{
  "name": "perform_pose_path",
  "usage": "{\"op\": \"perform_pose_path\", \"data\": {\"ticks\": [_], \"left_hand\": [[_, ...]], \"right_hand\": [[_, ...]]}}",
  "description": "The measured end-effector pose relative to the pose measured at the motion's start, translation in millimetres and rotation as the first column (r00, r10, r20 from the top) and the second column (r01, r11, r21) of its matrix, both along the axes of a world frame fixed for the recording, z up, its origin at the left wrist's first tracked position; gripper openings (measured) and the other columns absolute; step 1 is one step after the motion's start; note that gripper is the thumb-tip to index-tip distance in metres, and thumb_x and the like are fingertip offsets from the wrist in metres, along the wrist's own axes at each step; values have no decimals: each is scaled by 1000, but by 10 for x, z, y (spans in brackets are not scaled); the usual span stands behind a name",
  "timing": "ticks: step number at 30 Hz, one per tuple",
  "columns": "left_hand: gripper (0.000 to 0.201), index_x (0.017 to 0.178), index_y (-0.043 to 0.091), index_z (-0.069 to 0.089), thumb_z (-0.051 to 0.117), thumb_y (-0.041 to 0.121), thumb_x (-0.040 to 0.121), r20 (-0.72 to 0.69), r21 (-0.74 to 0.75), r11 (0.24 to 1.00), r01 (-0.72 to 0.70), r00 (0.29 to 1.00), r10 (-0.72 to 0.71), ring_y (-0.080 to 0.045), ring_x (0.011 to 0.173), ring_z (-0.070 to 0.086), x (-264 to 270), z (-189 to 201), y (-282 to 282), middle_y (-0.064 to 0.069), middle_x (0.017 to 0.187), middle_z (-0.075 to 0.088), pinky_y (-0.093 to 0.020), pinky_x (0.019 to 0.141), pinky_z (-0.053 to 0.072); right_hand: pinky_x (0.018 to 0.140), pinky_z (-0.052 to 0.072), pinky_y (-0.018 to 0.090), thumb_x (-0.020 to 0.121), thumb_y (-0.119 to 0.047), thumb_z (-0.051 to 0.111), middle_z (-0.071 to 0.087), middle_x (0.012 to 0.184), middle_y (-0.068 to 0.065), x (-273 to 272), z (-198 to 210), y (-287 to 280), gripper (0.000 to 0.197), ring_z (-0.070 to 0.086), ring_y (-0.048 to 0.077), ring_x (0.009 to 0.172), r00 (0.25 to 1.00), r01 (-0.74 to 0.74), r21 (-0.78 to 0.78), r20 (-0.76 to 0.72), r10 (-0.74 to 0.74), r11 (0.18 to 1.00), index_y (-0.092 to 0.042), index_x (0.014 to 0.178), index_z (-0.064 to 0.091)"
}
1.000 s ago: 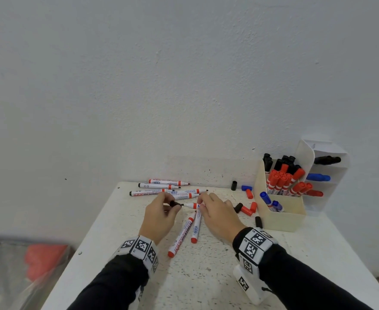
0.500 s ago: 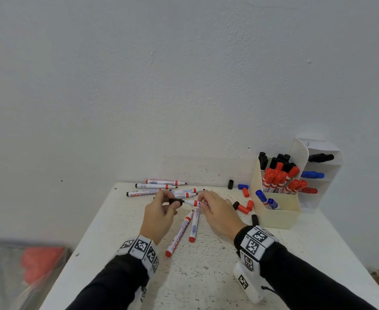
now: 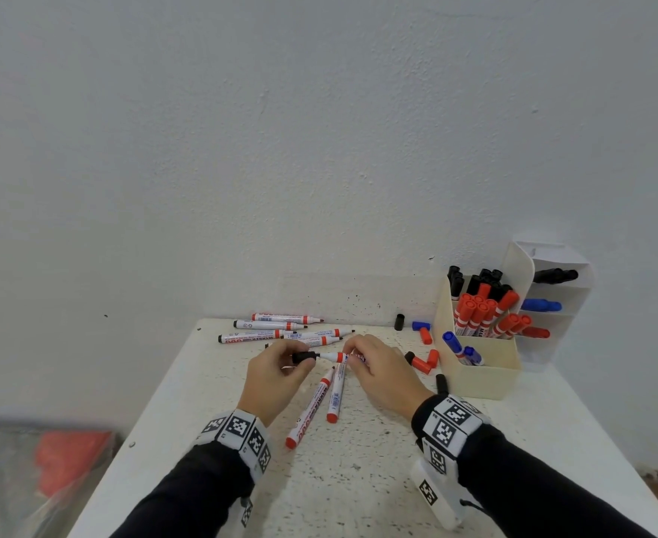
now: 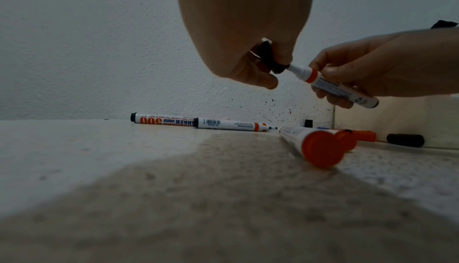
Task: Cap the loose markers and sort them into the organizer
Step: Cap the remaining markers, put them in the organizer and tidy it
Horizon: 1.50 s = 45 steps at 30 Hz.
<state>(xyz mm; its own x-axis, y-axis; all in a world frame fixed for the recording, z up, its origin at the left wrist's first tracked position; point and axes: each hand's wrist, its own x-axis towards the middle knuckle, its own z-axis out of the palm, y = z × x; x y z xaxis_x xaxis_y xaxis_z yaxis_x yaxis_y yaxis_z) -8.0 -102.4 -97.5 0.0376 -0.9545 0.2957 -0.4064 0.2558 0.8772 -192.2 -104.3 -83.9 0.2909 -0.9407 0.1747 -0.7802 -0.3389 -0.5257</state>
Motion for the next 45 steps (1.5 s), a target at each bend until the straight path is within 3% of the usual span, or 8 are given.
{"op": "perform_pose_path", "data": {"ticks": [7,12,23,32,35,39,41,45], "left_hand": [[32,108,9,68,63,-2,78,301,-153,987,42,954,6,-4,73,50,-45,-53,-7,2,86,53,-10,69,44],[43,127,7,54,56,1,85,384,-89,996,29,923,7,-8,82,46,-60,-44,-8,5,92,49,-9,75,36],[48,136,13,46,49,3,89,533,18,995,96,841,-91,-6,91,41,-41,-62,-15,5,99,44,-10,82,32],[50,138,14,42,53,5,90,515,-39,991,128,852,-90,-9,94,47,-54,-54,-4,-4,111,55,-17,93,39],[43,131,12,51,57,9,89,510,-15,991,129,854,-103,-14,109,54,-22,-40,-1,-3,119,60,-20,100,38],[32,124,21,59,55,22,92,566,-12,979,203,808,-161,-11,102,52,-24,-42,24,4,112,65,-25,97,39],[29,120,23,62,52,26,93,593,-13,969,248,782,-193,-9,98,53,-57,-29,33,4,110,67,-15,89,35],[30,117,14,64,62,21,87,374,34,989,145,916,-147,1,87,58,-81,-9,-2,5,100,69,1,75,37]], "right_hand": [[89,31,25,98,-29,39,55,111,-11,18,16,44,23,44,-1,88,999,-15,-119,-45,9,993,-24,115,53],[87,32,25,98,-29,40,57,111,-10,4,14,40,24,42,-2,87,999,-3,-162,-38,-3,987,-23,116,54],[89,35,30,97,-30,37,57,112,-8,-5,-24,46,27,53,9,97,979,-62,-157,-204,29,986,-24,117,54],[83,37,27,97,-30,38,59,106,-8,-5,-14,55,25,53,9,91,984,-54,-156,-174,27,986,-23,113,56],[83,37,26,97,-32,40,59,106,-8,-28,2,62,26,52,7,89,982,-78,-128,-183,54,989,-23,115,56],[77,34,23,96,-37,42,59,103,-7,-24,4,59,26,43,2,81,983,-70,-111,-178,49,991,-23,112,57],[74,38,24,95,-40,43,60,99,-6,6,1,64,28,48,6,80,983,-52,-107,-183,32,993,-21,109,58],[73,44,25,95,-40,43,62,97,-5,44,-8,78,29,56,11,86,982,-58,-101,-183,38,993,-19,104,60]]}}
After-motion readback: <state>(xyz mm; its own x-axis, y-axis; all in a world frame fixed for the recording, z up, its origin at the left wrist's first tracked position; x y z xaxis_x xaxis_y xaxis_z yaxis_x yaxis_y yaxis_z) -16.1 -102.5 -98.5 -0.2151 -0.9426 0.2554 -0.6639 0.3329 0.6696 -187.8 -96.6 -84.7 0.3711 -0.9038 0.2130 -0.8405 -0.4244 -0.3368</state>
